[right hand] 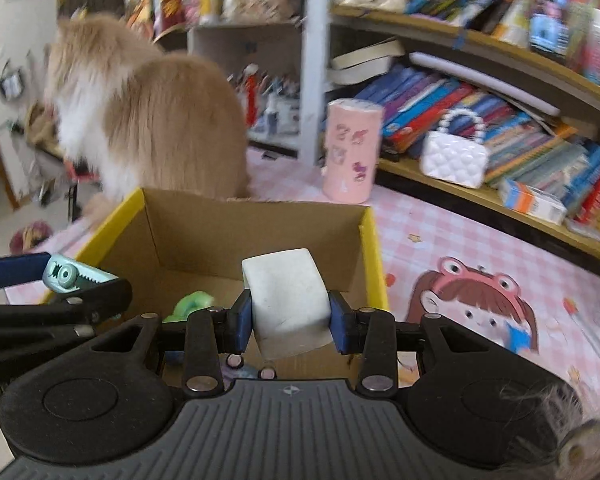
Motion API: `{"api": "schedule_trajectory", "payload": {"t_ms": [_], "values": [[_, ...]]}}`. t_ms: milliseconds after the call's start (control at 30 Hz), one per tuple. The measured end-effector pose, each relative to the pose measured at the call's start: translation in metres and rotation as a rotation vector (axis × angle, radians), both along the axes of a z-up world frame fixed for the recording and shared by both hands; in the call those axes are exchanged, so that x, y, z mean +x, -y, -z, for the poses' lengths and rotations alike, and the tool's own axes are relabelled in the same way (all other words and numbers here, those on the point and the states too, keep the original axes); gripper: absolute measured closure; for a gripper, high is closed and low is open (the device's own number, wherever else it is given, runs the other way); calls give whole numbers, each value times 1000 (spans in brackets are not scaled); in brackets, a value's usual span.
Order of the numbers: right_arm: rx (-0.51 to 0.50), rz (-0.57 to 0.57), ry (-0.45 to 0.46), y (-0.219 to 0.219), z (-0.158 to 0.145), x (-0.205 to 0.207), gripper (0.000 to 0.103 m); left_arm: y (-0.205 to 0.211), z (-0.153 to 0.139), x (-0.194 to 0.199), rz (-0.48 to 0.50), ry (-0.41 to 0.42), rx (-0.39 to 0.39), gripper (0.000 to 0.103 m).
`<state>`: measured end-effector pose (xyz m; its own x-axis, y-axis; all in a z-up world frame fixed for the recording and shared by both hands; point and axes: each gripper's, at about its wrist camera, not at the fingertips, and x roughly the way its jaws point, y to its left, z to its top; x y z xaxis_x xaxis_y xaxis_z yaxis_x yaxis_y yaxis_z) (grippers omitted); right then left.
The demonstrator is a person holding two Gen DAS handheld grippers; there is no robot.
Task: Organize objects
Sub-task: 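Open both tools to drop dispenser and eraser into the box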
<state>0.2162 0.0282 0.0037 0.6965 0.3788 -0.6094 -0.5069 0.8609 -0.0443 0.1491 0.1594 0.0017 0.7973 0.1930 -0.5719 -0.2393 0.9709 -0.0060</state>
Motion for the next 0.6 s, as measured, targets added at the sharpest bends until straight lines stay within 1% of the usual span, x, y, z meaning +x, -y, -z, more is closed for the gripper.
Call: {"api": "schedule_trajectory", "payload": {"t_ms": [67, 167, 267, 367, 400, 467, 600], "values": [[-36, -31, -14, -9, 6, 15, 67, -3, 6, 12, -19, -26, 7, 34], [-87, -65, -42, -21, 16, 40, 67, -9, 11, 29, -17, -59, -1, 34], [-137, -95, -85, -30, 26, 59, 67, -11, 19, 46, -11, -105, 16, 34], [-206, -127, -114, -37, 35, 72, 67, -5, 24, 55, 5, -123, 80, 34], [-230, -138, -112, -39, 36, 75, 67, -4, 25, 58, 6, -126, 89, 34], [-252, -142, -119, -41, 37, 80, 67, -3, 26, 62, 14, -129, 93, 34], [-261, -143, -119, -41, 38, 85, 67, -2, 27, 67, 34, -143, 108, 34]]}}
